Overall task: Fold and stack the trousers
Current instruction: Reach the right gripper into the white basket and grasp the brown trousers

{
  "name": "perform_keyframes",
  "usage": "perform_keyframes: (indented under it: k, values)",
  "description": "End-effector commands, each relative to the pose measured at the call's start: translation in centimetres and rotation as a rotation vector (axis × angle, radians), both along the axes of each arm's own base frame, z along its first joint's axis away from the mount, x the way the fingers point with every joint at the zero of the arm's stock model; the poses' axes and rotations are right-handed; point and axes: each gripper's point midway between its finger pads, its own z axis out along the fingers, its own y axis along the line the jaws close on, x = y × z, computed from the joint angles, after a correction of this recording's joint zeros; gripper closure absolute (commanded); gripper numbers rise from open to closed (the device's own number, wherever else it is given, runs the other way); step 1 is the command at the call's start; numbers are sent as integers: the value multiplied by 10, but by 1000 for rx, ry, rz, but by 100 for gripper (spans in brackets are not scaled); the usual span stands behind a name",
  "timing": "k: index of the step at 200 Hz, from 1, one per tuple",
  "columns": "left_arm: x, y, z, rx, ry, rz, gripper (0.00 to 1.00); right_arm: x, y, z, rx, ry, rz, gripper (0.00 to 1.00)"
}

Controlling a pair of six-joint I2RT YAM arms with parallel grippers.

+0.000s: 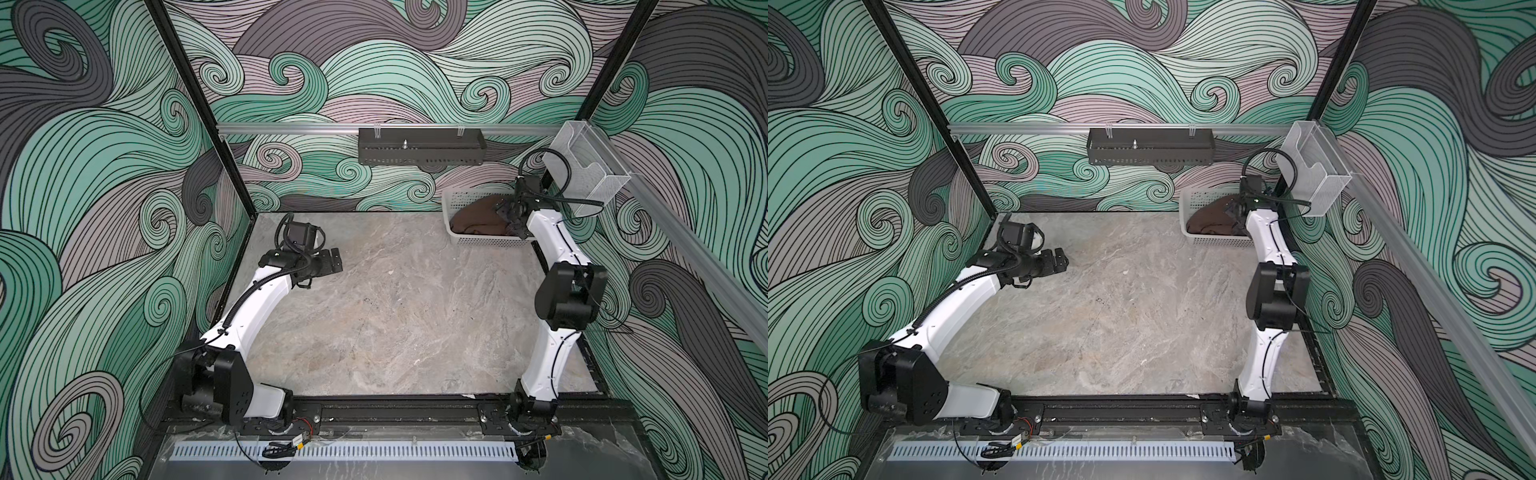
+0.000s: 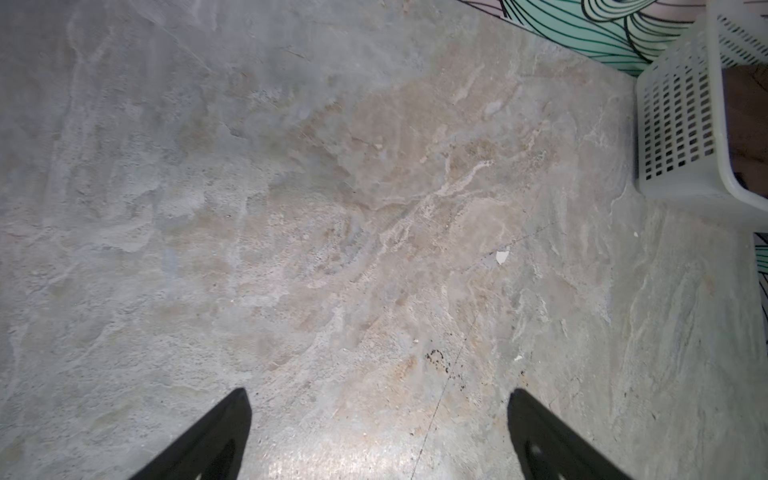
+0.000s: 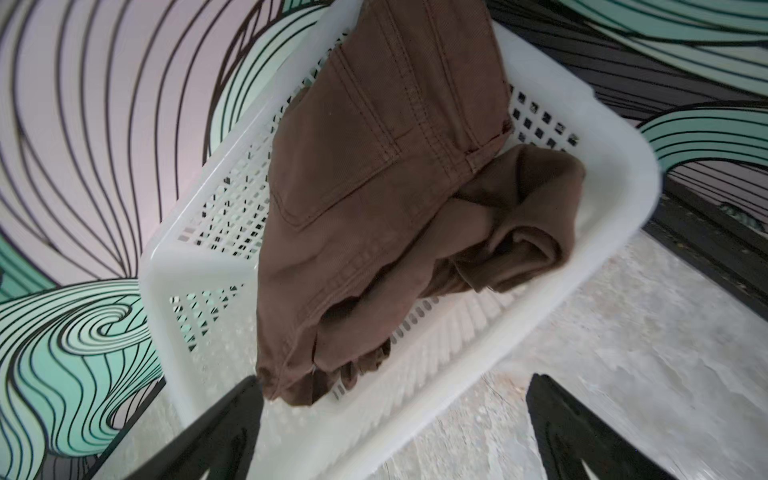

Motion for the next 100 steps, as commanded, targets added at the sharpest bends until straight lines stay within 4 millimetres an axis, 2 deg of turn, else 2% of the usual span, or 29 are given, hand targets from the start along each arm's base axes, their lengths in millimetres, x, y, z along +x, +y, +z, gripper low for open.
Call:
perform_keyframes:
  k: [1, 24, 50, 100]
  values:
    - [6, -17, -2, -21, 44, -25, 1, 15, 0, -13, 42, 38, -6, 1]
    - [9, -25, -10, -16, 83, -40, 2, 30, -4, -32, 40, 85, -19, 1]
    - [11, -30, -14, -15, 86, -50, 1, 44, -8, -44, 31, 104, -30, 1]
    - [10, -31, -13, -7, 86, -52, 1, 60, -17, -103, 60, 146, -78, 1]
